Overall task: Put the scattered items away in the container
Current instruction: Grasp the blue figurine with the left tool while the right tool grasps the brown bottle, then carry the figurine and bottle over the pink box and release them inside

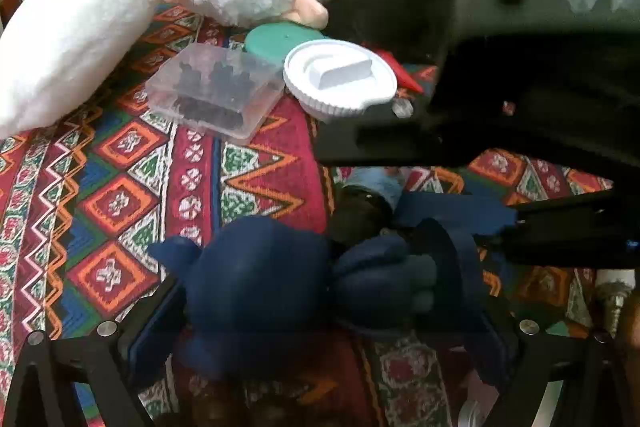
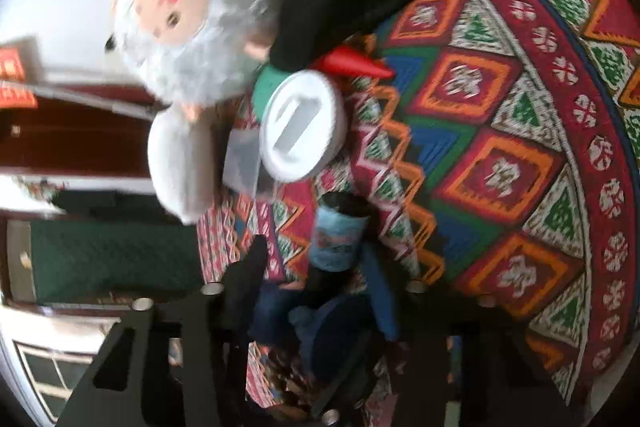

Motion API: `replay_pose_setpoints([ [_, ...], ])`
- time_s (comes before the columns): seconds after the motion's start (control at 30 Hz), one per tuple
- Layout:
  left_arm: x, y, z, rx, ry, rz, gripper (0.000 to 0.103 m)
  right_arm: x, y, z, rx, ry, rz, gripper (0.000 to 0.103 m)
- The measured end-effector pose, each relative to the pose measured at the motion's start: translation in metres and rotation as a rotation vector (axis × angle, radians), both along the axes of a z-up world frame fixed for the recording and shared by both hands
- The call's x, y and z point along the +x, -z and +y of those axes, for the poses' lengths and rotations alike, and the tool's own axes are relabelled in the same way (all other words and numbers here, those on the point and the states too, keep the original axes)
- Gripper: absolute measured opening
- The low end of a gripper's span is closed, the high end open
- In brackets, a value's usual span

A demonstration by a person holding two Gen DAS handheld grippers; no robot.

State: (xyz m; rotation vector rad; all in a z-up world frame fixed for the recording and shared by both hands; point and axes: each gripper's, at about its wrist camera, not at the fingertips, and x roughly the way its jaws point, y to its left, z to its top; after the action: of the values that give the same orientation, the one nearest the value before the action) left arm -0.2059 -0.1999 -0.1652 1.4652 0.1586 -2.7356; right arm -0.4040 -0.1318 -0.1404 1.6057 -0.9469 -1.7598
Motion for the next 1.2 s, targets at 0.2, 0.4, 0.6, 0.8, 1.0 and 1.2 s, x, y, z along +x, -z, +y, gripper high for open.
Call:
replay_pose_setpoints([
  [0.2,0.006,-0.004,-0.005,0.045,-0.018,0.030,0.098,-0.010,0.006,0.000,-0.007,0.049,0.013,0.026],
  [0.4,0.022,-0.010,-0.013,0.055,-0.061,0.045,0.098,-0.008,-0.017,0.004,-0.007,0.046,0.091,0.026],
  [0.6,0.040,-0.033,-0.024,0.103,-0.104,0.093,0.098,-0.001,-0.044,0.004,-0.021,0.017,0.165,0.026],
  [0.8,0.054,-0.078,-0.027,0.109,-0.106,0.191,0.098,0.013,-0.077,0.016,-0.042,0.008,0.249,0.026],
  [1.0,0.060,-0.118,-0.025,0.123,-0.093,0.287,0.098,0.039,-0.125,0.031,-0.066,-0.018,0.375,0.026],
  [1.2,0.076,-0.148,-0.017,0.142,-0.073,0.373,0.098,0.067,-0.173,0.043,-0.099,-0.038,0.502,0.026],
])
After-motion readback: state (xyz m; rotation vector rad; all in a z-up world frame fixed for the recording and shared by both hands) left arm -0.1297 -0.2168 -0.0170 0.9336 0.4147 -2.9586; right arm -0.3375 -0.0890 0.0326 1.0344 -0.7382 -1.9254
